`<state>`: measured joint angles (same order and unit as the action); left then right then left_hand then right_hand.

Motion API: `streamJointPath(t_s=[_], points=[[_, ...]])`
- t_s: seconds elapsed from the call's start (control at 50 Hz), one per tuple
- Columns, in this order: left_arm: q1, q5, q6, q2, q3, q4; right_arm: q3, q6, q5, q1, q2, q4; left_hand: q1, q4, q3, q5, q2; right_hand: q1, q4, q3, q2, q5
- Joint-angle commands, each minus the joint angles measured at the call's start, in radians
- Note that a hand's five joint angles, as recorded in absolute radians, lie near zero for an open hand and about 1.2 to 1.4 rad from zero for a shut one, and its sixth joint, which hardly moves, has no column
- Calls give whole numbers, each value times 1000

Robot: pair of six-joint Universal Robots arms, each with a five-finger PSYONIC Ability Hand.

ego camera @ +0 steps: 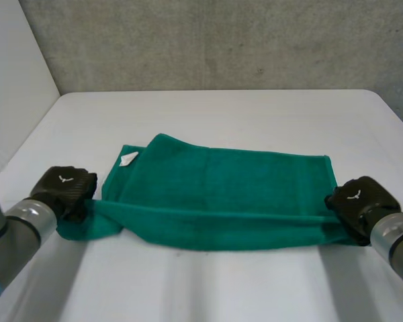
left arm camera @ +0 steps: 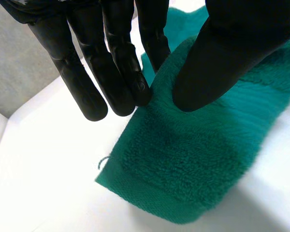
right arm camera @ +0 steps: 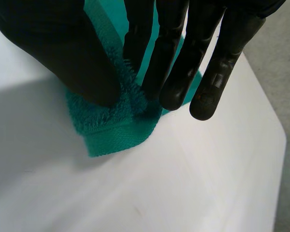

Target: Fold the towel.

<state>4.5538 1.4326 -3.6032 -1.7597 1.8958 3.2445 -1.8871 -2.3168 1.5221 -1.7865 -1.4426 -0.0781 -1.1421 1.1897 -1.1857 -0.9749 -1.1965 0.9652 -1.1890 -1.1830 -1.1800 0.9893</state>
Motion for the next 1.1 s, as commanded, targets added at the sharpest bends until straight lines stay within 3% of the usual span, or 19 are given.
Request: streamJointPath(t_s=[0.02, 0.16, 0.28, 0.34, 0.36, 0.38, 0.56, 0.62, 0.64, 0.68, 0.8, 0.86, 0.9, 0.96, 1.1], points=[[5, -8, 0, 269, 43, -187, 71, 22, -8, 25, -194, -183, -254, 207, -211, -247, -200, 431, -207, -213, -216, 232], [2, -11, 3, 500, -20, -241, 220, 17, -2, 35, -354, -216, -254, 207, -211, -247, -200, 431, -207, -213, -216, 232], [-6, -11, 0, 500, -37, -235, 275, 20, -10, 42, -334, -268, -254, 207, -211, -247, -200, 431, -207, -213, -216, 232], [-9, -9, 0, 396, -34, -221, 272, 23, -10, 45, -290, -275, -254, 207, -211, -247, -200, 431, -207, -213, -216, 232], [-9, -9, 0, 396, -34, -221, 278, 33, -7, 45, -186, -281, -254, 207, -211, -247, -200, 431, -207, -213, -216, 232], [-19, -8, 0, 287, -38, -204, 283, 36, -5, 44, -150, -281, -254, 207, -211, -247, -200, 431, -207, -213, -216, 232], [-102, 23, 0, -116, -207, -60, 399, 36, 26, 22, 163, -278, -254, 207, -211, -247, -200, 431, -207, -213, -216, 232], [-147, 72, -20, -228, -337, -16, 468, 33, 53, 15, 254, -275, -254, 207, -211, -247, -200, 431, -207, -213, -216, 232], [-151, 89, -29, -253, -374, -5, 587, 22, 116, -20, 342, -266, -254, 207, -211, -247, -200, 431, -207, -213, -216, 232], [-170, 141, -61, -312, -496, 20, 666, 14, 151, -54, 367, -246, -254, 207, -211, -247, -200, 431, -207, -213, -216, 232], [-206, 203, -92, -340, -829, 64, 974, -36, 228, -109, 375, -92, -254, 207, -211, -247, -200, 431, -207, -213, -216, 232], [-219, 219, -55, -299, -963, 182, 1085, -91, 239, -117, 358, 71, -254, 207, -211, -247, -200, 431, -207, -213, -216, 232], [-214, 255, 1, -229, -983, 291, 1089, -108, 239, -119, 344, 123, -254, 207, -211, -247, -200, 431, -207, -213, -216, 232], [-207, 284, 67, -169, -977, 384, 1025, -130, 234, -120, 190, 313, -254, 207, -211, -247, -200, 431, -207, -213, -216, 232], [-205, 270, 87, -136, -824, 380, 895, -124, 199, -114, 166, 232, -254, 207, -211, -247, -200, 431, -207, -213, -216, 232]])
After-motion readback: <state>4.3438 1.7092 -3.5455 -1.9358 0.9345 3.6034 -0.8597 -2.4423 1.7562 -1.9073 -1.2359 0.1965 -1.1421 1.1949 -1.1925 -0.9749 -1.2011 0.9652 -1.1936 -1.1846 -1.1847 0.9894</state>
